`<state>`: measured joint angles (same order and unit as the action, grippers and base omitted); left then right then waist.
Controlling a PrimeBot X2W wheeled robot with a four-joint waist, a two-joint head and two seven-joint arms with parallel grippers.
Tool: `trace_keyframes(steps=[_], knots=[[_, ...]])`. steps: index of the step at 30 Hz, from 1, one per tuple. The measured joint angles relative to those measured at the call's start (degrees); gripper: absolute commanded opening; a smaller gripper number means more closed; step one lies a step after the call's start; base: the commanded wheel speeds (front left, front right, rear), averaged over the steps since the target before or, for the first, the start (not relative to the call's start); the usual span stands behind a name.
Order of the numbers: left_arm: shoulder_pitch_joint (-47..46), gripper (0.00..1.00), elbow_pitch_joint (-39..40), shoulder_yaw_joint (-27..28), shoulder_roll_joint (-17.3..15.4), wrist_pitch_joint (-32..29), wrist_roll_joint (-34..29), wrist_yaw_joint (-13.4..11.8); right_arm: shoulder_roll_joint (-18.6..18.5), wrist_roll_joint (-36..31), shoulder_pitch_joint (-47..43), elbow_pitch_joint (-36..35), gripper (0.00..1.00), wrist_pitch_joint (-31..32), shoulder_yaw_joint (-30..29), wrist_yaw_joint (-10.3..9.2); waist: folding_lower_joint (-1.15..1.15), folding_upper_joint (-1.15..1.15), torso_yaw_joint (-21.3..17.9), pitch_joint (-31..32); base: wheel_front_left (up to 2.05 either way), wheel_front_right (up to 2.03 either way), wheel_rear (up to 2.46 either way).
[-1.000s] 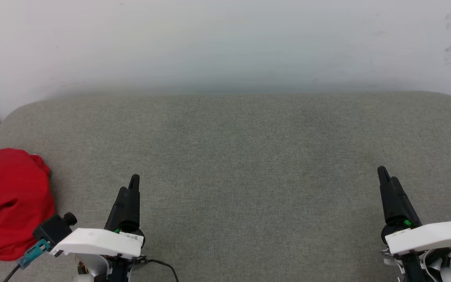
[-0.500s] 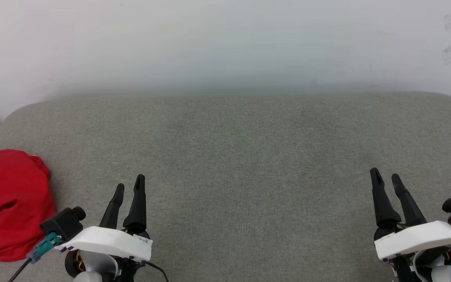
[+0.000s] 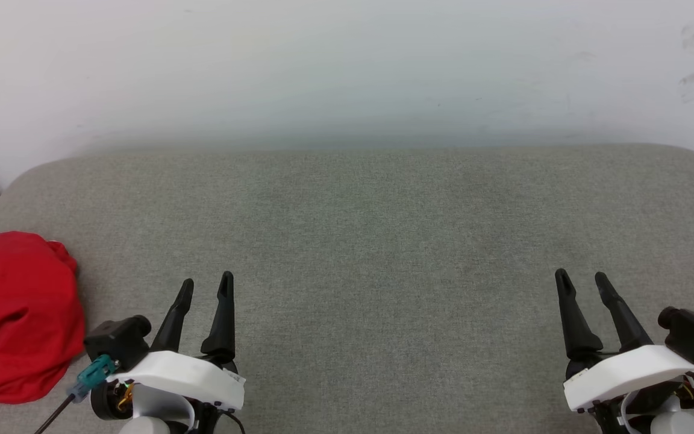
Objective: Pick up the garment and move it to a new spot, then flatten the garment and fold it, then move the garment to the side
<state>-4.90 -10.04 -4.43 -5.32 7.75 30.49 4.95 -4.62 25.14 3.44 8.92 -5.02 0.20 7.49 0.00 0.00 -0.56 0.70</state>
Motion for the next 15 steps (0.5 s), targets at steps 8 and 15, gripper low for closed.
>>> trace_keyframes(steps=[8, 15], knots=[[-0.24, 1.0, -0.34, -1.38, -0.7, 1.09, -5.16, -0.76, -0.02, -5.55, -0.13, -0.12, 1.0, 0.54, 0.19, 0.0, 0.0, 0.0, -0.09, 0.13, 0.0, 0.0, 0.0], [-0.4, 1.0, -0.96, -2.24, -1.24, 2.1, -8.94, -1.54, -0.04, -10.07, -0.18, -0.48, 1.0, 0.59, 0.24, 0.01, 0.0, 0.0, -0.3, 0.22, 0.0, 0.0, 0.0]])
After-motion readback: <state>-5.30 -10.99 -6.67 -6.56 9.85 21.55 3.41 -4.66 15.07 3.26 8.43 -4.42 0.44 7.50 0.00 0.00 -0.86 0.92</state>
